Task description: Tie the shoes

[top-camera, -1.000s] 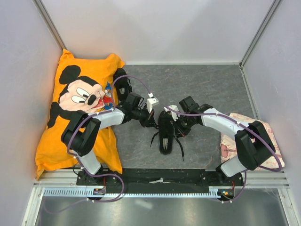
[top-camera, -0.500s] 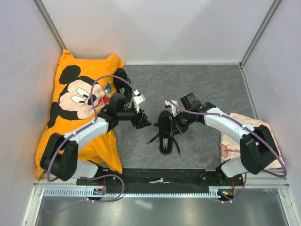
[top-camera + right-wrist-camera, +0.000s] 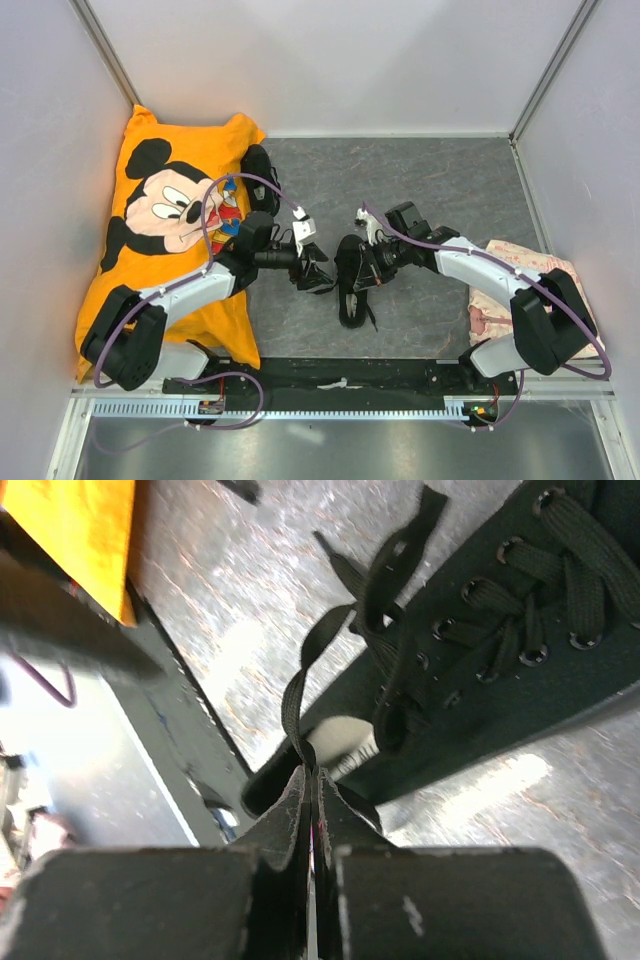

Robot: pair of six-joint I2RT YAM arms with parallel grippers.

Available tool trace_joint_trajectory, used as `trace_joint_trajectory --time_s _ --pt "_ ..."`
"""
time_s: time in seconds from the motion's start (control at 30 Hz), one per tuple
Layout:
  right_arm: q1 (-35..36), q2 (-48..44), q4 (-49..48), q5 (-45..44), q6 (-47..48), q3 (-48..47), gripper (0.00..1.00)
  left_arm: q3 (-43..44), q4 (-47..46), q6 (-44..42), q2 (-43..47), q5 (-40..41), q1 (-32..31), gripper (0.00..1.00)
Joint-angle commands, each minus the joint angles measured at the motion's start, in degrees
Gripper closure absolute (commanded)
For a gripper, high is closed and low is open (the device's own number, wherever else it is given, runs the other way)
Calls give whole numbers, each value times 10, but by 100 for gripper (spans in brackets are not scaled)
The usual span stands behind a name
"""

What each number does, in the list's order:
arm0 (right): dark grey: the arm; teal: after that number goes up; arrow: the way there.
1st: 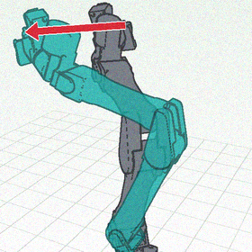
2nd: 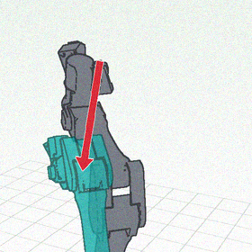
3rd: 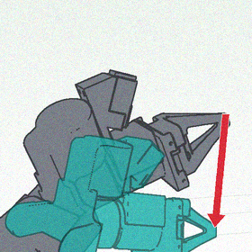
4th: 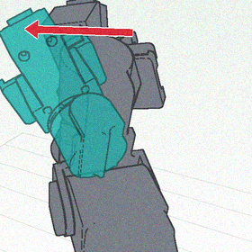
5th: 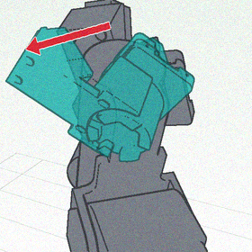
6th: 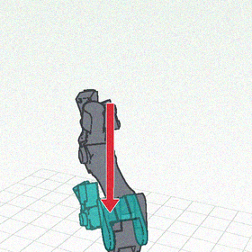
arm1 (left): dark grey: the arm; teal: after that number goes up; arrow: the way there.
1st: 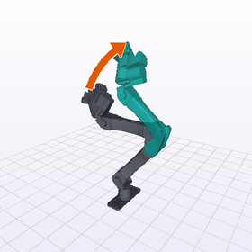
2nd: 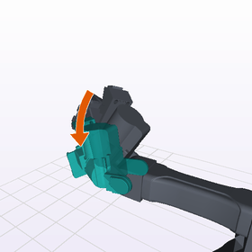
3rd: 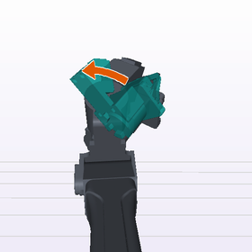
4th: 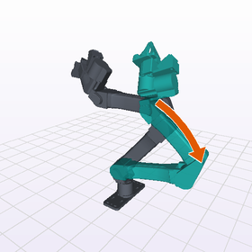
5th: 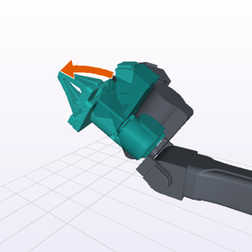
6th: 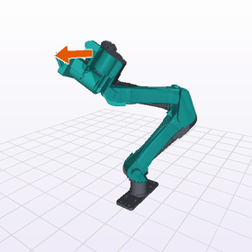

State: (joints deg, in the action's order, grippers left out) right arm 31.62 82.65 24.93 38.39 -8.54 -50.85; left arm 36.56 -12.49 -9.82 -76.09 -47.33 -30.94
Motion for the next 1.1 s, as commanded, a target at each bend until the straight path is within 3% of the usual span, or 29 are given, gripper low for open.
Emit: trace_joint_trajectory --time_s 0.0,0.43,0.77,1.07 --pt "-2 -18 -66 22 -68 14 100 -5 -73 -22 -13 -22 -12 28" --pt "-7 -23 -117 12 -118 41 100 -1 -121 -20 -62 -34 -58 29" --pt "-14 -41 -203 15 -224 84 100 2 -135 17 -77 10 -64 26" --pt "-13 -43 -225 19 -242 94 100 0 -124 49 -66 36 -67 29"
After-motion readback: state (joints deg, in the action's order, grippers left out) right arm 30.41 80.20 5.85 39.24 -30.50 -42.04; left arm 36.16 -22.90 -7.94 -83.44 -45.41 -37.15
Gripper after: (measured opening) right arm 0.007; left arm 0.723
